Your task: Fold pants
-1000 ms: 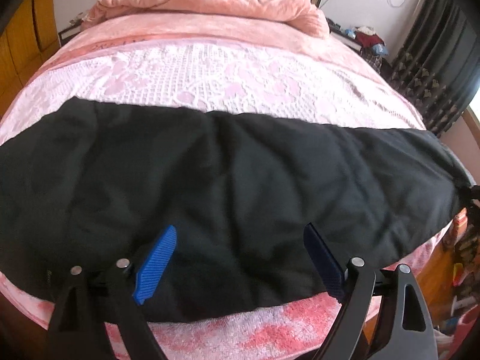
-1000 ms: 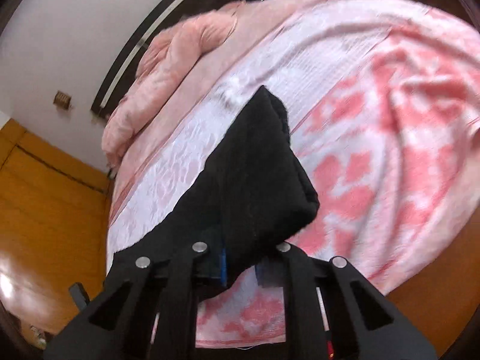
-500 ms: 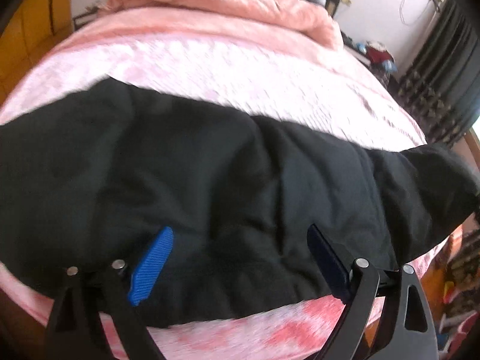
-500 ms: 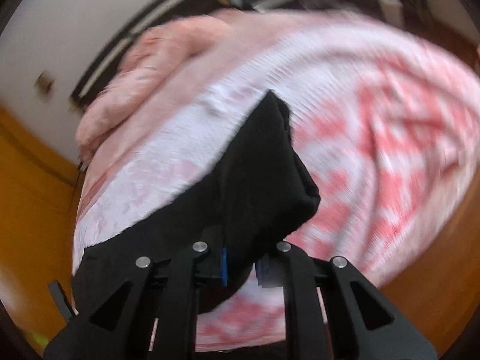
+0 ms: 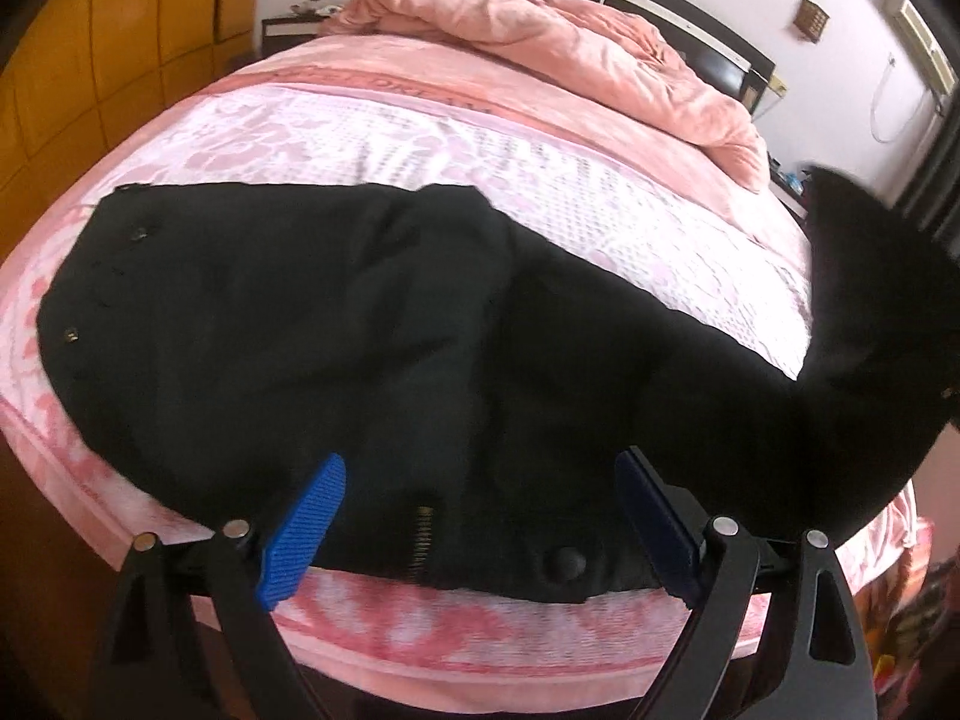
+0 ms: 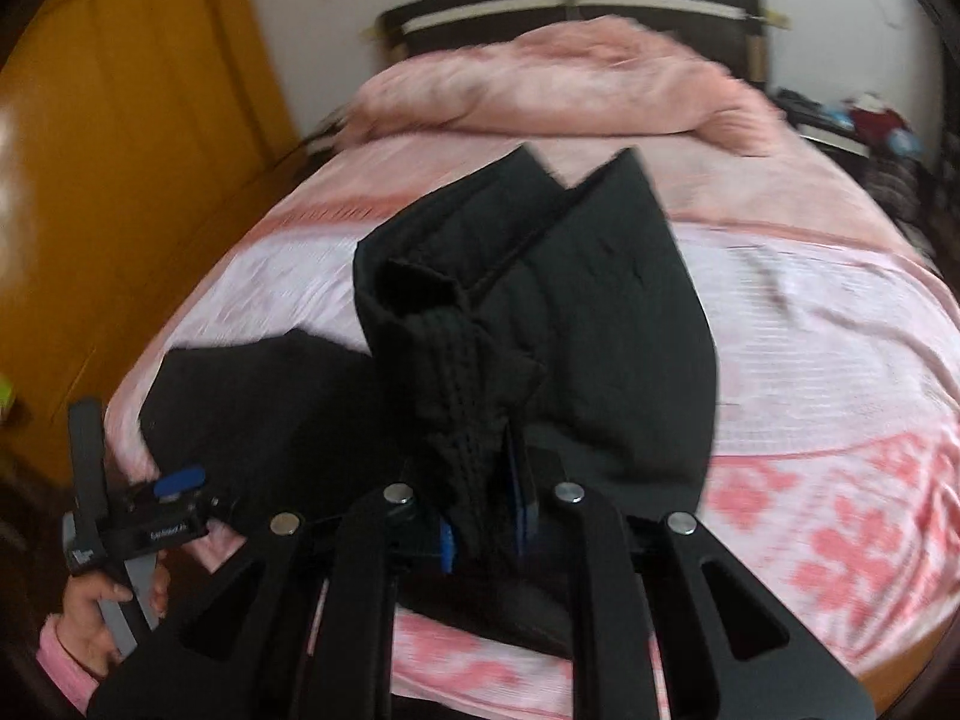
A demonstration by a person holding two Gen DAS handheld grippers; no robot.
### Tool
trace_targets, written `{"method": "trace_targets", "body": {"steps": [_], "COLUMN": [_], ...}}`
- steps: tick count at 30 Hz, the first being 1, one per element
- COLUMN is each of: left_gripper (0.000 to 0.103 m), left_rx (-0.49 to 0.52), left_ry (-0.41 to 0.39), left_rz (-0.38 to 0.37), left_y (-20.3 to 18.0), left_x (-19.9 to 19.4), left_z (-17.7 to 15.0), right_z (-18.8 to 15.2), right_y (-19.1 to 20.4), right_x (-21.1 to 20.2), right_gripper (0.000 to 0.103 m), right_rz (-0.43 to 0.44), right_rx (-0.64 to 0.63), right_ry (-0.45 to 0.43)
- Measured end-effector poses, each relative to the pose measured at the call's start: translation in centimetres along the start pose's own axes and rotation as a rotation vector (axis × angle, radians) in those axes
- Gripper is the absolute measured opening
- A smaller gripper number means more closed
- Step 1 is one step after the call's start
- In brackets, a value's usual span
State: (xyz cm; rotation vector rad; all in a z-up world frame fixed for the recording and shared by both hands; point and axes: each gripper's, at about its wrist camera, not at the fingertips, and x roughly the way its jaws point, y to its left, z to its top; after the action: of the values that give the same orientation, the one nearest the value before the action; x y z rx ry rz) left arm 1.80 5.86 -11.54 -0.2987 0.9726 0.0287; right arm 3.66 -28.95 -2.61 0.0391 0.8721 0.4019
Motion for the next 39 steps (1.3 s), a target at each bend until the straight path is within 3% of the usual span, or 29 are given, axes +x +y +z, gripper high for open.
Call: {"method": "trace_targets", "body": {"steps": [7,9,11,13,17,22,28,30,32,33,35,39], "left_gripper": [0.092,0.092,0.092,0.092,0.092,0.092,0.092,0.092,0.092,0.092,0.092,0.092], "left_rx": [-0.043,-0.058,-0.074,-0.088,-0.111,-0.115,-0.104,-0.104,-0.111,-0.116,-0.125,-0.121], "left_ry": [-0.012,-0.012,-0.010,-0.010,-0.005,0.005,0.012,0.013,0.013,0.016,0.020,0.017], "left_rz": [0.023,0.025,0.025,0.023,0.014,0.000,0.000,0.001,0.003,0.001,0.001,-0.002], "left_y": [2.6,3.4,4.1,4.7,5.6,5.8,5.8,5.9,6.2,6.4,6.7,6.9], "left_x": [0.0,0.1,0.3,0.4,0.6,1.0,1.1,1.1,1.1,1.2,1.4,1.3], "left_z": [0.3,0.3,0.3,0.3,0.1,-0.2,-0.5,-0.5,-0.6,-0.6,-0.7,-1.0], "right_z": [-2.9,-4.1,-5.0,-5.8,-5.7,-5.3,-6.4,-6.6,-6.8,-6.8,-6.9,-6.5], "right_y": [6.4,7.6,8.0,8.3,7.8,7.8,9.7,9.8,9.3,8.9,8.3,7.9], "right_x": [7.0,8.3,9.3,9.5,7.3,5.5,8.0,9.0,9.5,9.7,10.0,9.3], "right_gripper": [0.014,0.018,0.043,0.064,0.068,0.073,0.073,0.068,0.056,0.053,0.020,0.007], "right_rz": [0.003,0.006,0.040,0.130,0.276,0.182,0.077,0.004,-0.042,-0.040,-0.003,0.024], "right_rx": [-0.119,-0.142,-0.150,-0.126,-0.047,-0.059,-0.142,-0.161,-0.168,-0.163,-0.143,-0.136], "right_ry": [0.183,0.233,0.273,0.316,0.290,0.250,0.301,0.296,0.287,0.296,0.321,0.304]}}
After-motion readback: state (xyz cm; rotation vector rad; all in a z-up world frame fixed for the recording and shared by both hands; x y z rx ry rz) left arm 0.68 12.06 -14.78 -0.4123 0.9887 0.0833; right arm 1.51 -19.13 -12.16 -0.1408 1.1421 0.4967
